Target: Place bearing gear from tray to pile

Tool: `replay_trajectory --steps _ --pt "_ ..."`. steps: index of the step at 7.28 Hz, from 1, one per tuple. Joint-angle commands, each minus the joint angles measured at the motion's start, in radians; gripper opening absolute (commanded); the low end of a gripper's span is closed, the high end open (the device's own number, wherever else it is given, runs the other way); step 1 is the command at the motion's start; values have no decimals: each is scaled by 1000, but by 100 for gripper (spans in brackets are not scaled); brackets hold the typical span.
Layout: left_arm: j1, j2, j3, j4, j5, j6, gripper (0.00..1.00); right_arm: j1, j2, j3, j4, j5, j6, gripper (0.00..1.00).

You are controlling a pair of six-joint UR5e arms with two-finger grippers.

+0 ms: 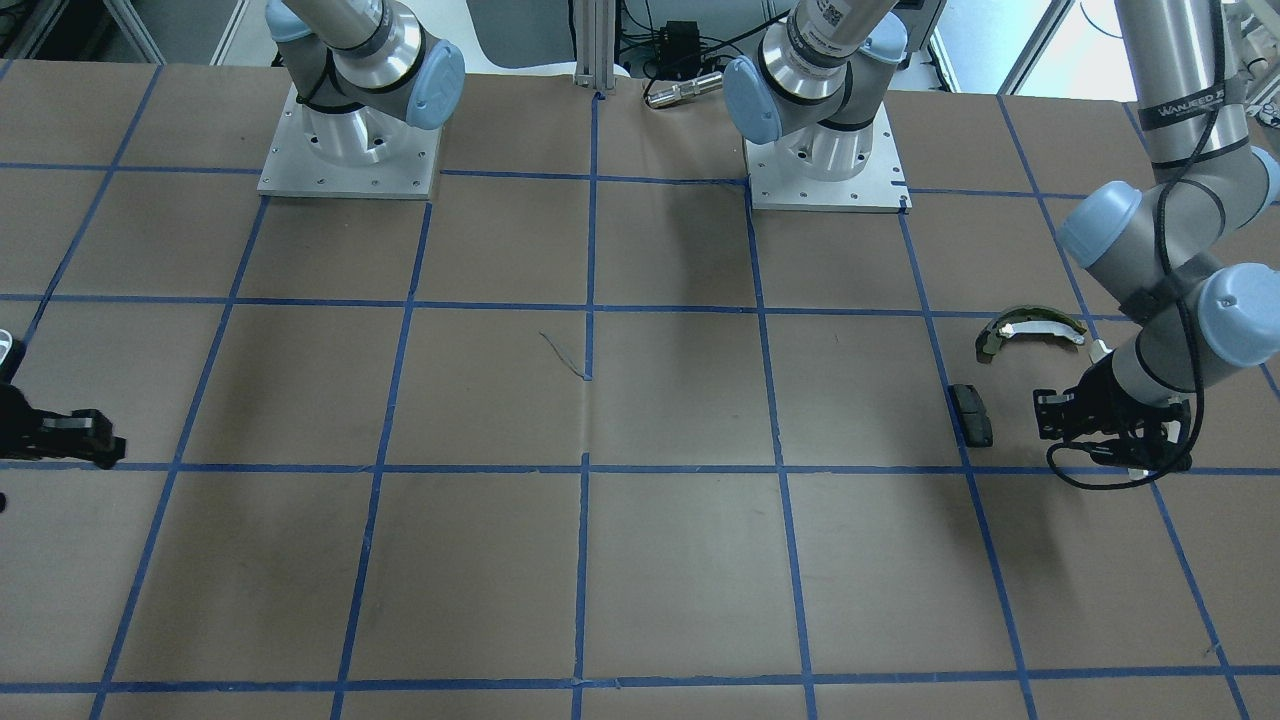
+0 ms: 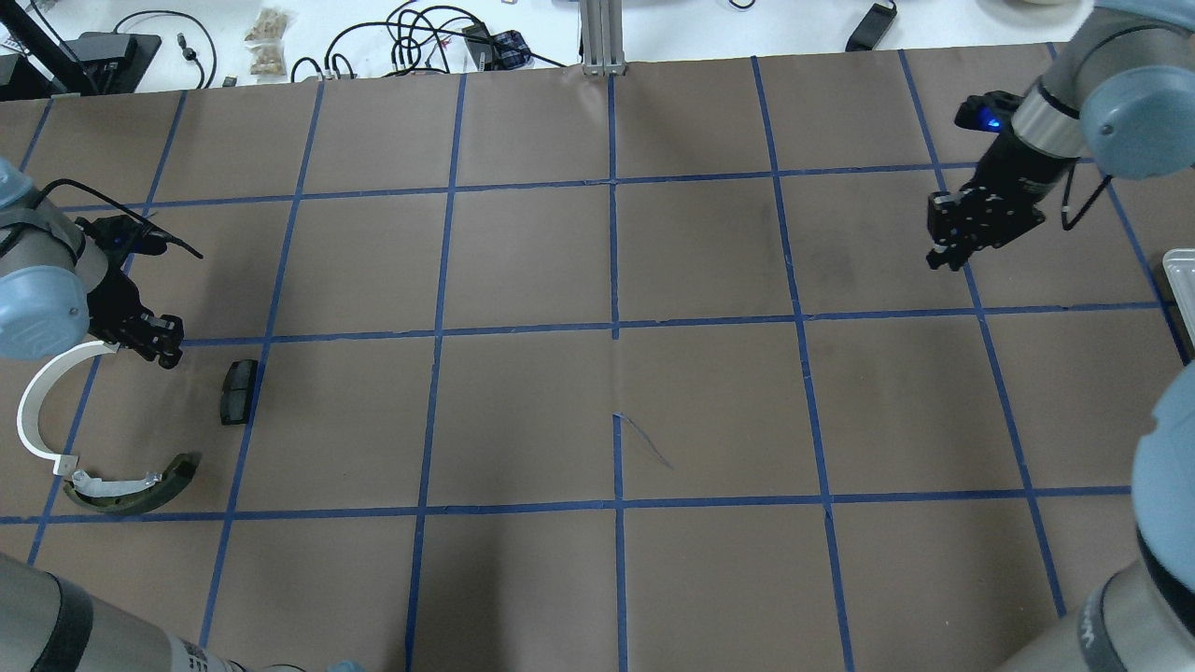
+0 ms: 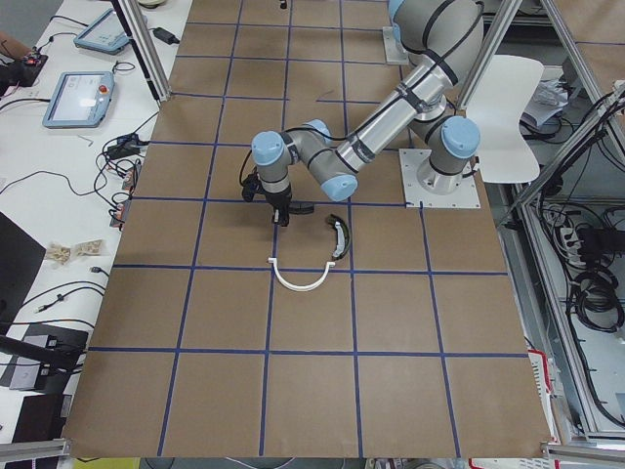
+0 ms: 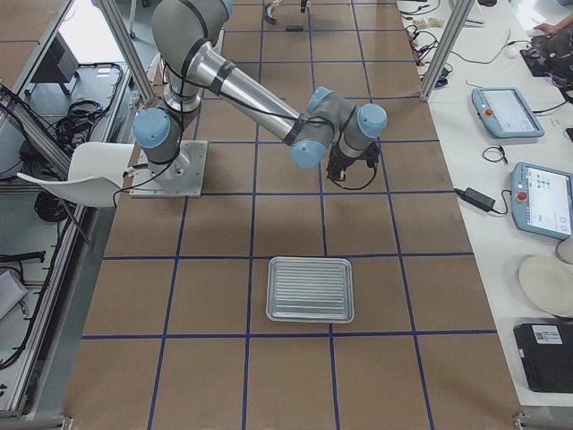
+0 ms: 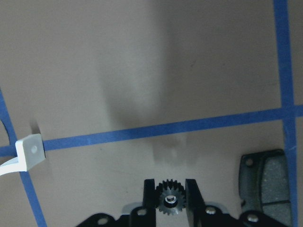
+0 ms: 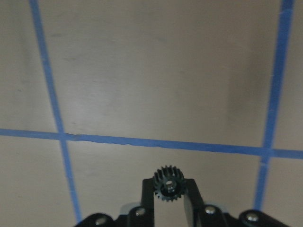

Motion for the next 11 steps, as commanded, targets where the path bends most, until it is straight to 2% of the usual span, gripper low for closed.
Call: replay_trajectory --steps 1,3,5,6,8,9,11 --pt "-3 13 3 -8 -1 4 100 237 -33 86 -107 41 332 0" --pt "-84 45 11 -95 -27 -68 100 432 -13 155 -321 41 618 0" --pt "-198 96 28 -145 -26 -326 100 605 46 160 -440 128 843 0" --pt "-267 111 37 -153 -24 -422 100 655 80 162 -483 130 904 0" --pt "-424 125 48 -168 -15 -669 100 698 99 163 -489 129 917 3" --pt "-475 130 45 -167 -21 -696 100 694 93 160 -500 114 898 96" --pt "-528 113 64 -164 -39 -771 100 617 68 154 -509 109 888 100"
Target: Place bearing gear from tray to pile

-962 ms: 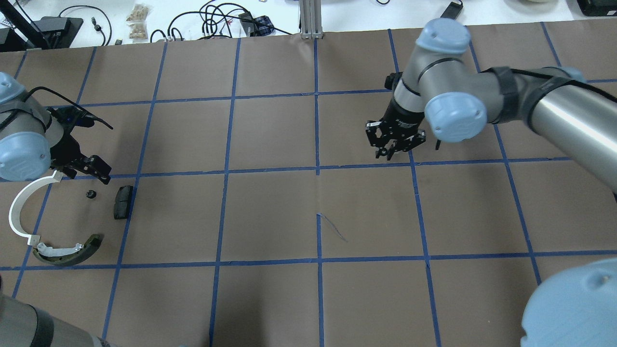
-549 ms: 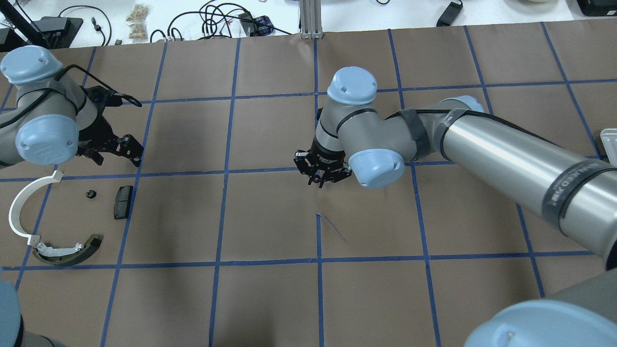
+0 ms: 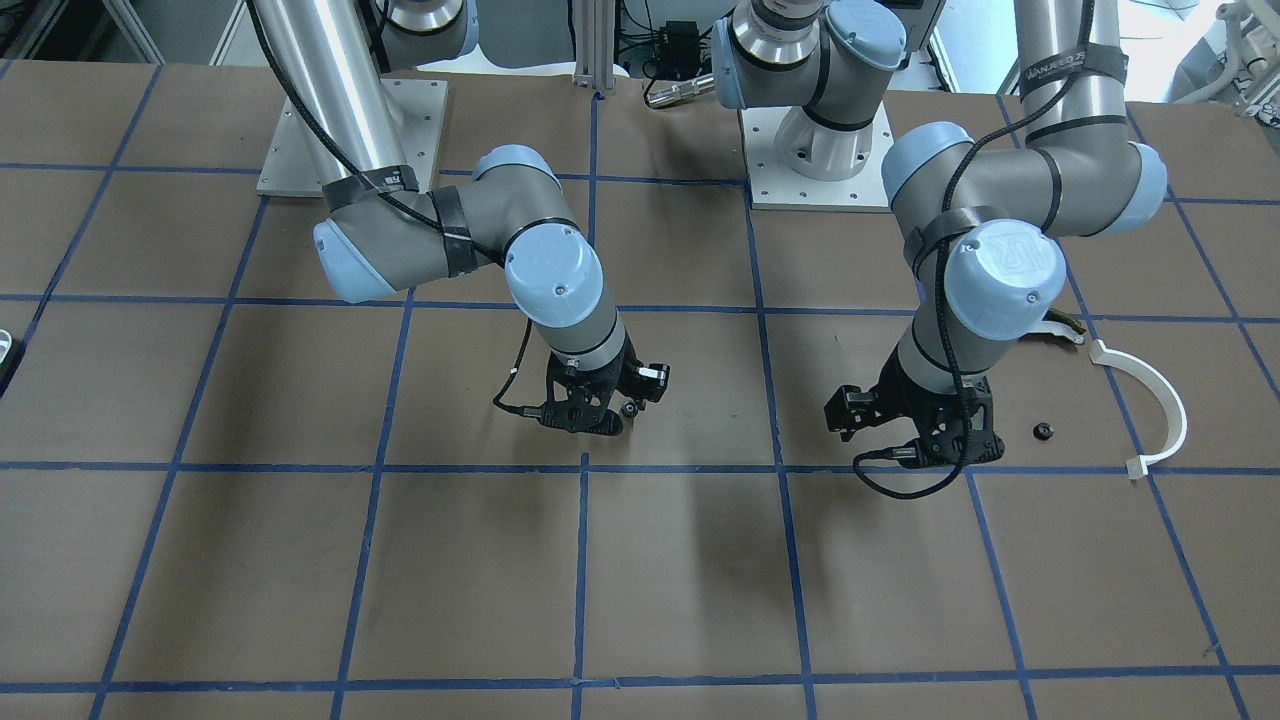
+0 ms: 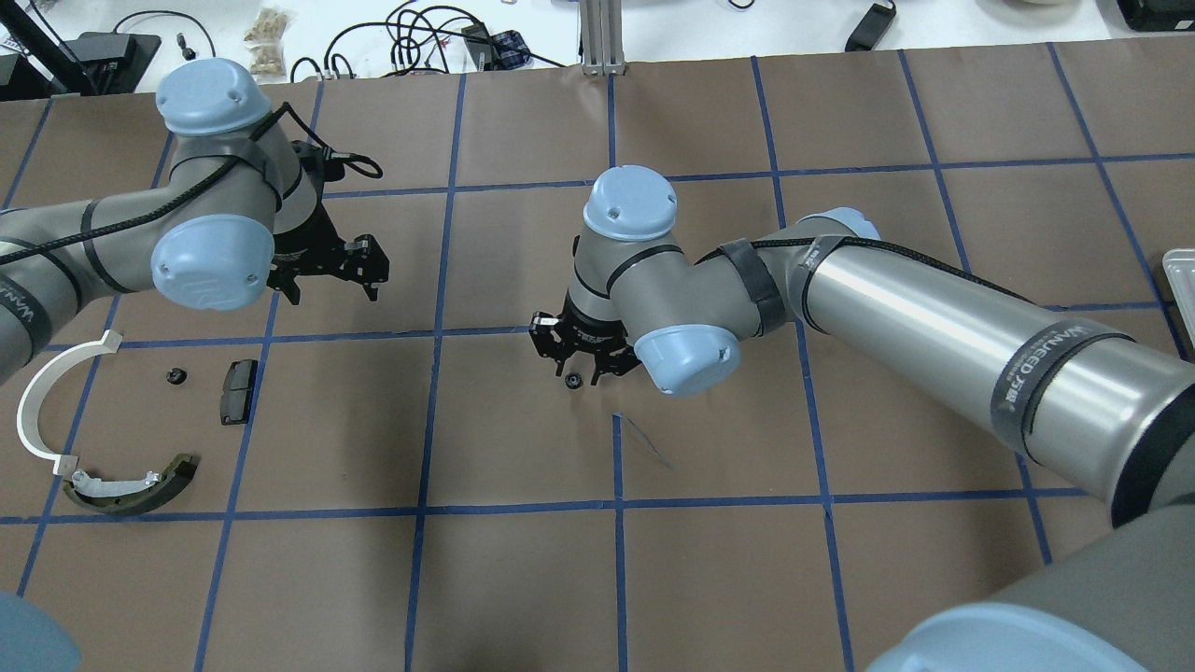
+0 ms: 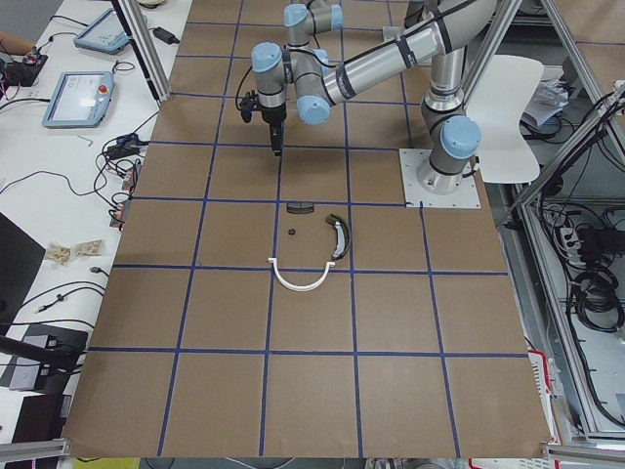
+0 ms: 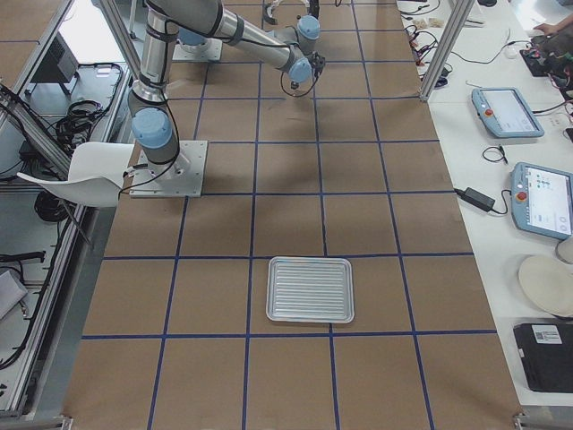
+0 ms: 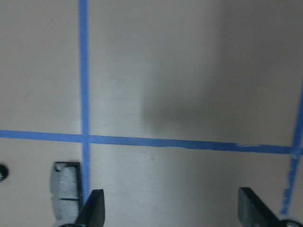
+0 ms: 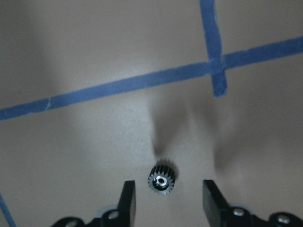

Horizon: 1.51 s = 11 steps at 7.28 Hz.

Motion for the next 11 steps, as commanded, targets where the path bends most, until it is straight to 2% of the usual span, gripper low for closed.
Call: replay_trajectory --steps 1,3,4,6,7,9,11 --pt "-86 6 12 1 -42 -41 100 -112 -44 0 10 -2 -56 100" --pt "-262 -28 23 30 -42 -171 100 -284 -118 9 142 -52 -348 100" --pt "-356 -51 27 56 -41 -261 100 -353 -154 11 180 -83 -422 100" --pt "-443 -117 14 90 -74 -330 100 -395 -213 3 289 -89 -433 100" --pt "-477 -150 11 125 -72 -361 97 -410 -237 2 287 -83 -441 100" --pt "-482 -186 -18 179 -70 -369 97 -464 -271 -7 254 -158 -454 100" --pt "-481 -194 -69 324 -78 -369 97 -527 -265 -6 249 -157 -476 100"
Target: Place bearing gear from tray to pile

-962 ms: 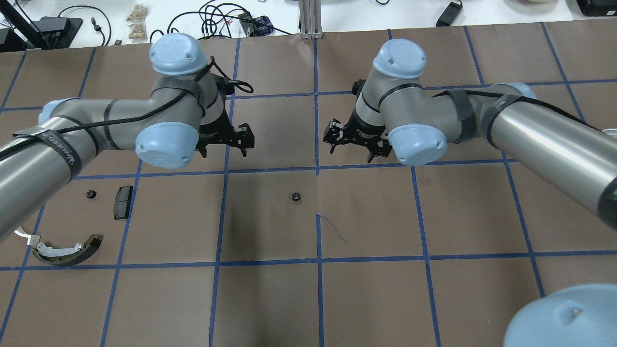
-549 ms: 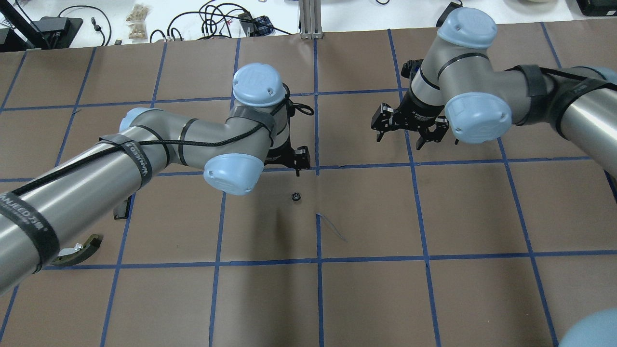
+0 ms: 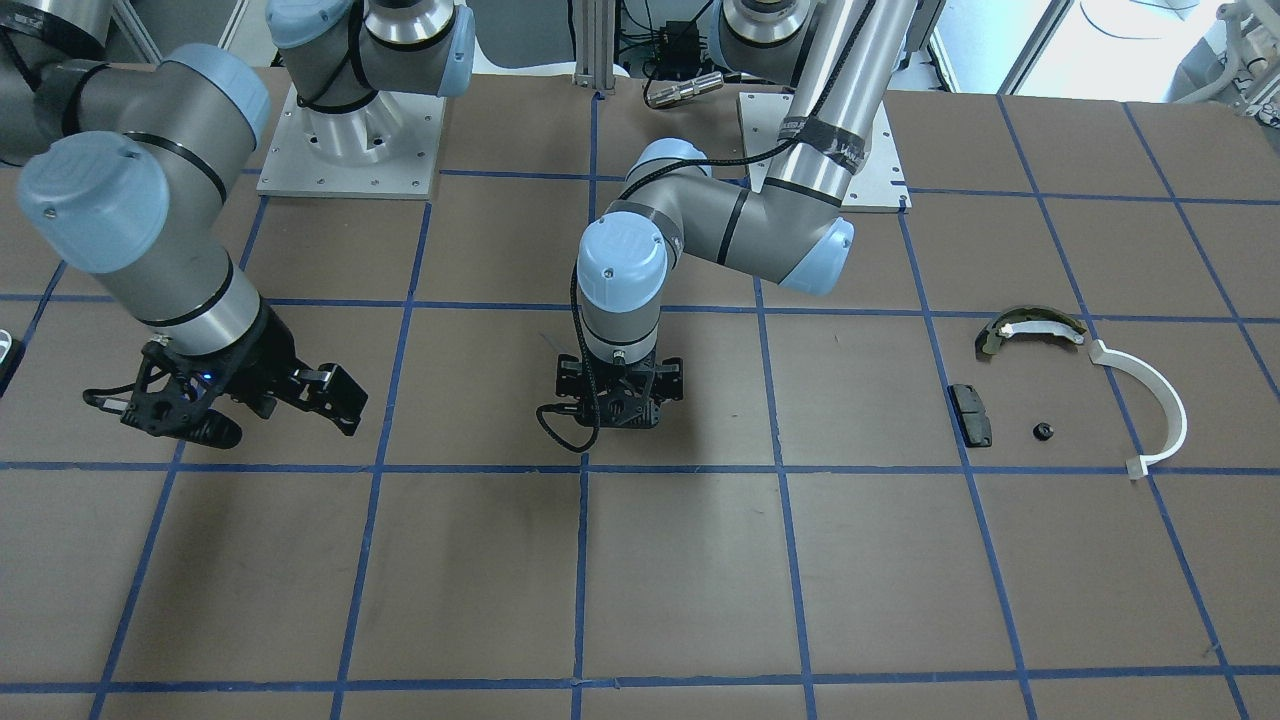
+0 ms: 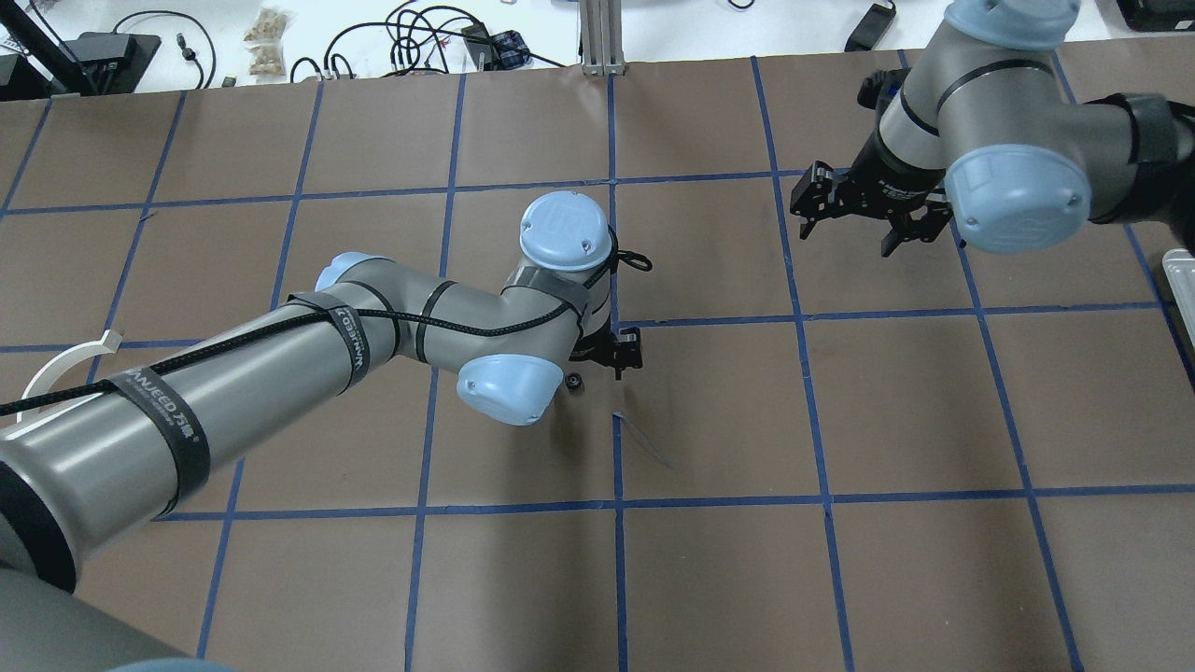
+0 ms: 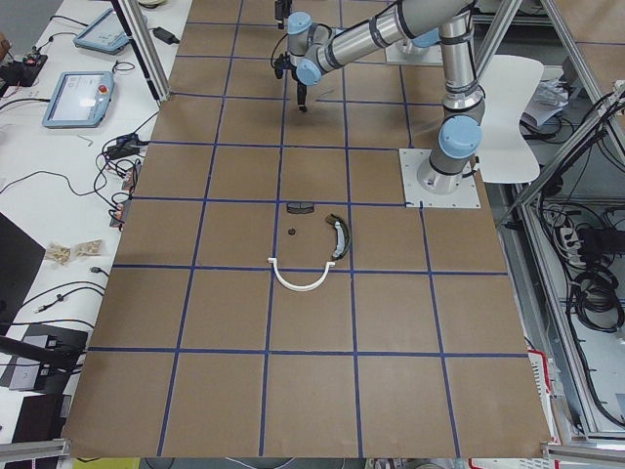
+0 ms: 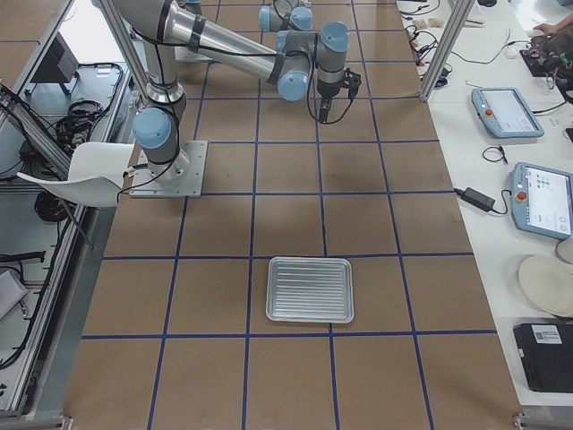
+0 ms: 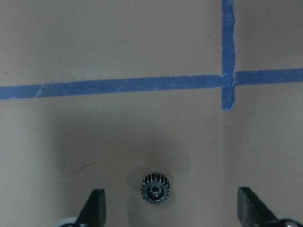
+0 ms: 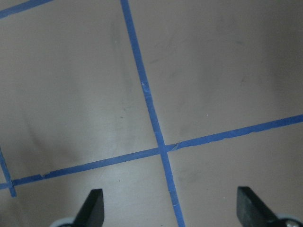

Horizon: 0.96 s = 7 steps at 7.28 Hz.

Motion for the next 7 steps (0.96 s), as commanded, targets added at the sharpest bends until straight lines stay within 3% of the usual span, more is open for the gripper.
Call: replay_trajectory --steps 1,2,3,4,5,6,7 --pt "0 -12 -32 89 5 5 97 -57 -5 -1 -5 -8 -42 100" --pt "2 -14 -35 89 11 4 97 -76 -5 -2 3 -7 -71 100" --pt "3 -8 -39 67 17 1 88 -79 -6 -4 8 -7 -81 100" --pt "3 -4 -47 60 25 1 62 -82 -22 -10 15 -10 -81 100" --pt "3 -7 -45 58 24 2 19 -82 -55 -16 40 -37 -110 100" --pt "3 -7 -44 59 24 2 0 -80 -94 -28 84 -39 -116 100" --pt "6 -6 -38 58 22 2 0 -74 -124 -48 112 -25 -115 100"
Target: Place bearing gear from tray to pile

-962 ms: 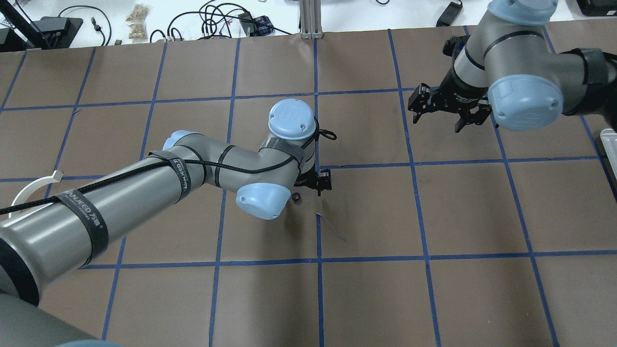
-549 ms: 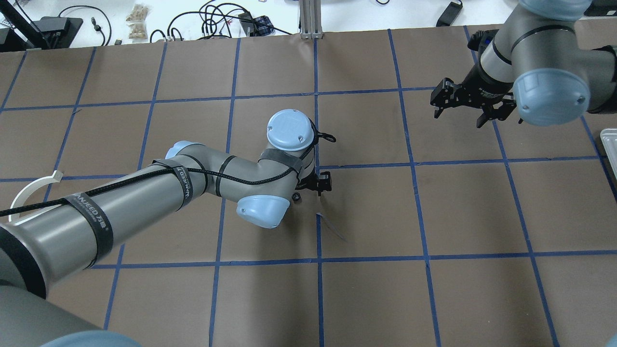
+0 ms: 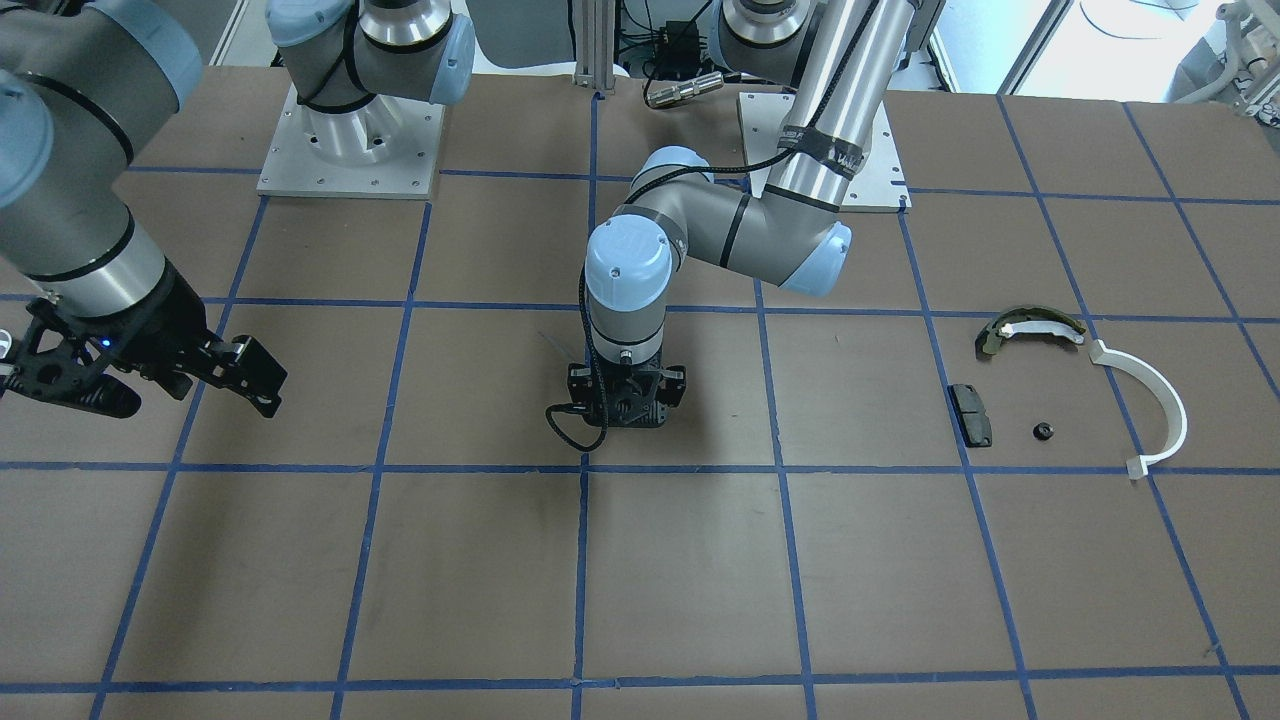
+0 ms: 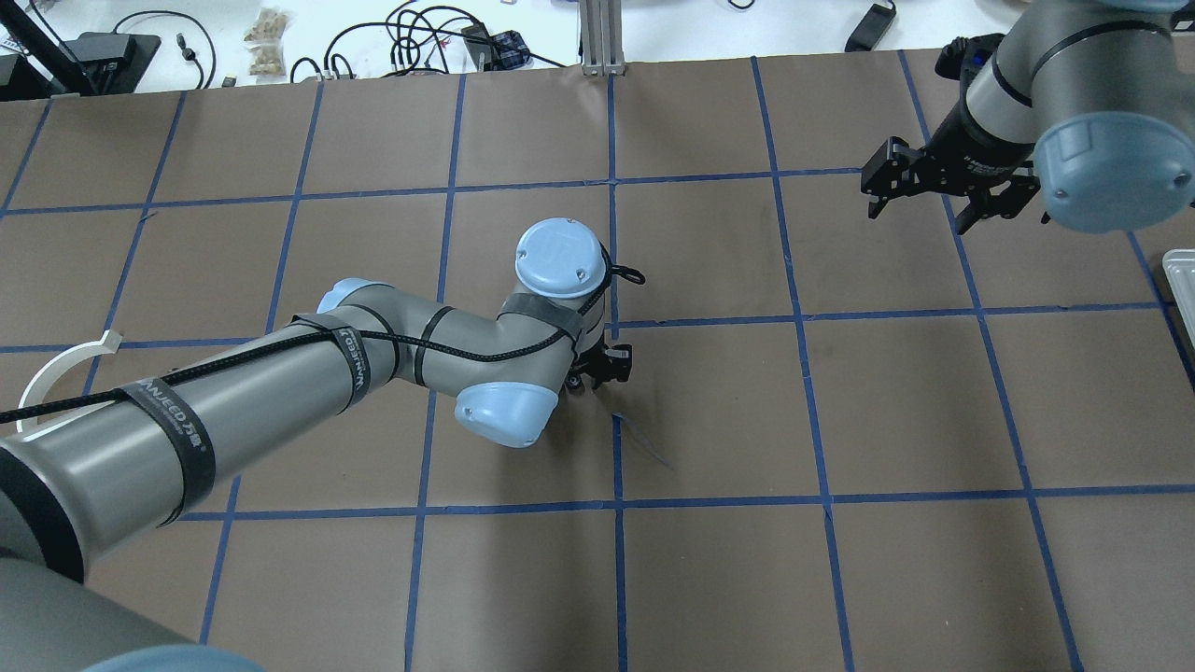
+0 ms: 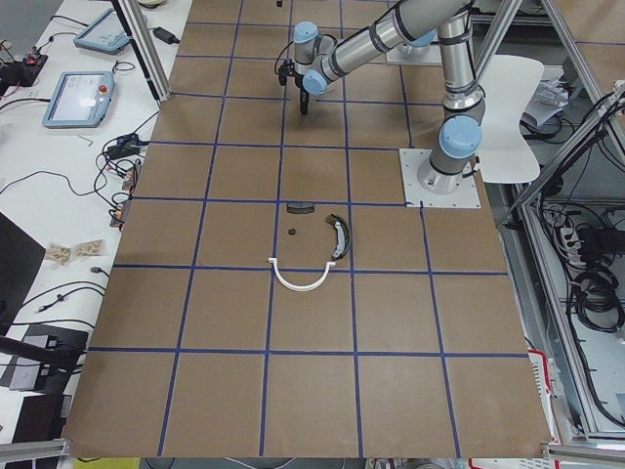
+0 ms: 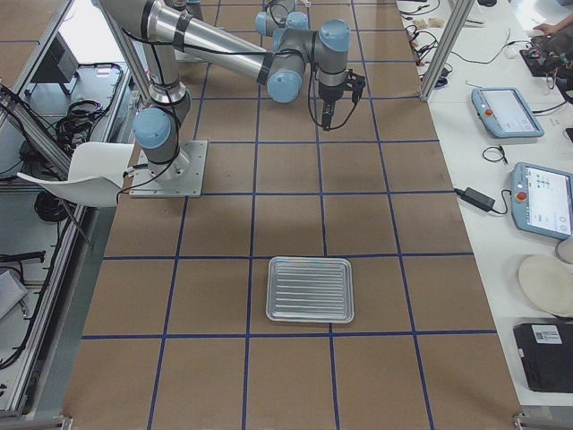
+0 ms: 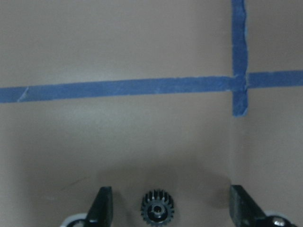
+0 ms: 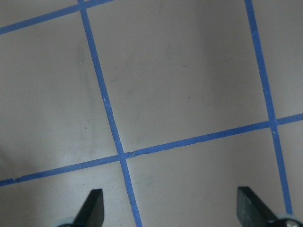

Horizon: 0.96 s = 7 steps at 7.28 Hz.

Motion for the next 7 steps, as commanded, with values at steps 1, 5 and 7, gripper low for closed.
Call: replay_trajectory --steps 1,5,7 --pt "5 13 11 -6 1 6 0 10 -59 -34 42 3 -3 100" --pt "356 100 161 -492 100 207 0 16 -110 -74 260 12 73 100" --pt "567 114 177 -575 135 548 0 45 -156 -82 257 25 63 100"
